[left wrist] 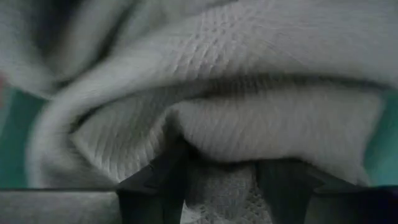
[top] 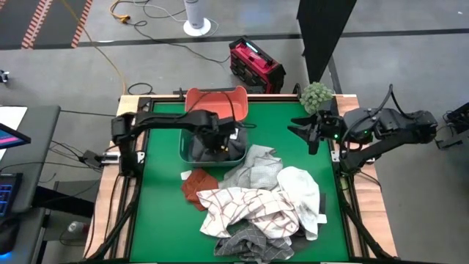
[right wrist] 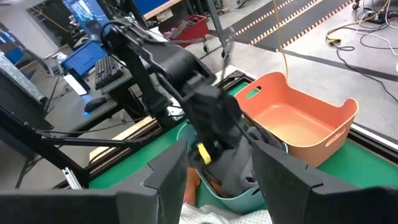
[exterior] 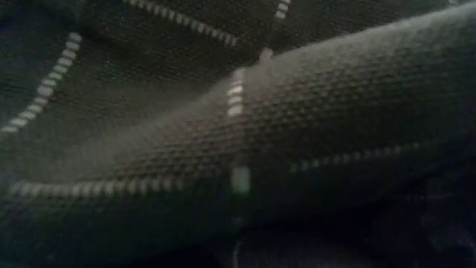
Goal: Sort towels by color in basket
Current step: Put the dark grey towel into the green bin, then put the white and brown patterned towel into the orange bin
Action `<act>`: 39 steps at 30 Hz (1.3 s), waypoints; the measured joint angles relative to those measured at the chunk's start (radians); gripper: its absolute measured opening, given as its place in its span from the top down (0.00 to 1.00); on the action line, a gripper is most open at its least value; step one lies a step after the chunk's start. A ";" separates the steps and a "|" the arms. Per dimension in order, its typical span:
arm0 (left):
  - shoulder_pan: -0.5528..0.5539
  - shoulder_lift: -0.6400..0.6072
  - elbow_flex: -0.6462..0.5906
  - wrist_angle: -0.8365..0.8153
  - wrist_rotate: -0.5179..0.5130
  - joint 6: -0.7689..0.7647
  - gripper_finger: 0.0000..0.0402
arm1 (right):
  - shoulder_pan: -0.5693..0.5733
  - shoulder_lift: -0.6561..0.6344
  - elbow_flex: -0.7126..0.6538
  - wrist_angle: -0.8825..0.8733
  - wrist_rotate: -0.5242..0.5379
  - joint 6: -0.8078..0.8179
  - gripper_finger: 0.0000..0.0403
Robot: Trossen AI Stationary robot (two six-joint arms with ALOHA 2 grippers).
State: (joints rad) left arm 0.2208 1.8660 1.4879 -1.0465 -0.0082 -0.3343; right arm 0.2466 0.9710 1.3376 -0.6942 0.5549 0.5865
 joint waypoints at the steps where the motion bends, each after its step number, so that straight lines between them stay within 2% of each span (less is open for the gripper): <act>1: -0.002 0.019 0.000 -0.001 0.011 -0.001 0.59 | 0.000 0.000 0.000 0.000 0.000 0.000 0.49; 7: -0.024 0.044 0.000 0.026 0.028 0.028 0.61 | 0.000 0.000 0.000 -0.001 0.000 -0.001 0.49; 16: 0.000 -0.115 0.101 -0.072 0.029 0.149 0.63 | 0.000 0.000 0.000 -0.001 0.000 -0.017 0.49; 19: 0.004 -0.162 0.112 -0.023 0.028 0.203 0.63 | 0.000 0.000 0.000 -0.002 0.000 -0.019 0.49; 22: 0.001 -0.169 0.114 0.094 0.007 0.245 0.63 | 0.000 0.000 0.000 -0.001 0.000 -0.019 0.49; 29: -0.026 -0.024 0.114 0.267 -0.056 0.331 0.63 | 0.001 0.000 0.000 0.003 0.000 -0.003 0.49; 34: -0.026 0.121 0.111 0.256 -0.056 0.310 0.63 | 0.010 0.000 0.000 0.025 0.000 -0.002 0.49; 39: -0.027 0.162 0.112 0.230 -0.004 0.273 0.63 | 0.010 -0.001 0.000 0.037 0.000 -0.008 0.49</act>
State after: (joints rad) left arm 0.1936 2.0281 1.6001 -0.8165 -0.0124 -0.0616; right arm 0.2565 0.9703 1.3376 -0.6575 0.5552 0.5784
